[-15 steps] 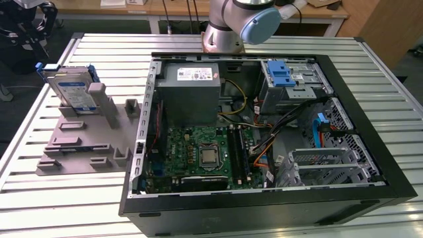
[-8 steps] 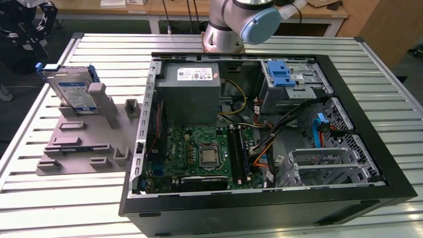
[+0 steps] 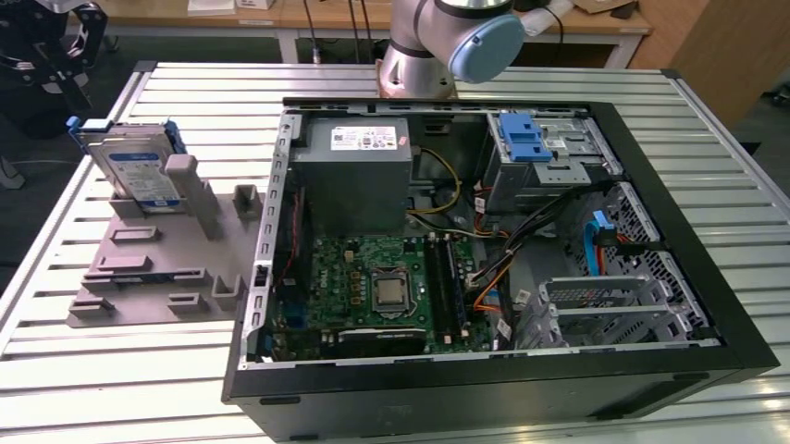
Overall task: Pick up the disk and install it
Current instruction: 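Pick up the disk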
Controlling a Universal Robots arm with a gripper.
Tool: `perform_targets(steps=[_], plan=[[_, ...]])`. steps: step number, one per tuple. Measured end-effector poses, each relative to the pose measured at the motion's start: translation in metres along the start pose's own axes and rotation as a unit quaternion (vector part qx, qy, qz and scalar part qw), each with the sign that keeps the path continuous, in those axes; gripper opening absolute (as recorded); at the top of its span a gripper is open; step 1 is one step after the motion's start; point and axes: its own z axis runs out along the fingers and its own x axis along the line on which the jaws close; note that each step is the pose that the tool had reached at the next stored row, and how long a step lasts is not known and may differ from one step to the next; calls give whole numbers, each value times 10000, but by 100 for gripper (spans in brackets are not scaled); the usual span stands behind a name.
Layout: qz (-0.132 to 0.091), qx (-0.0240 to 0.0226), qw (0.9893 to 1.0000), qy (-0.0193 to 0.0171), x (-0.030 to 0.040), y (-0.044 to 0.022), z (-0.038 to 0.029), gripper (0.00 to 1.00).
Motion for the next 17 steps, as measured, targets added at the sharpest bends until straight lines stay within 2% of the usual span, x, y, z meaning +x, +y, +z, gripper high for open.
perform_targets(steps=[17], plan=[[-267,-4,9996,-2,9,0,0,11]])
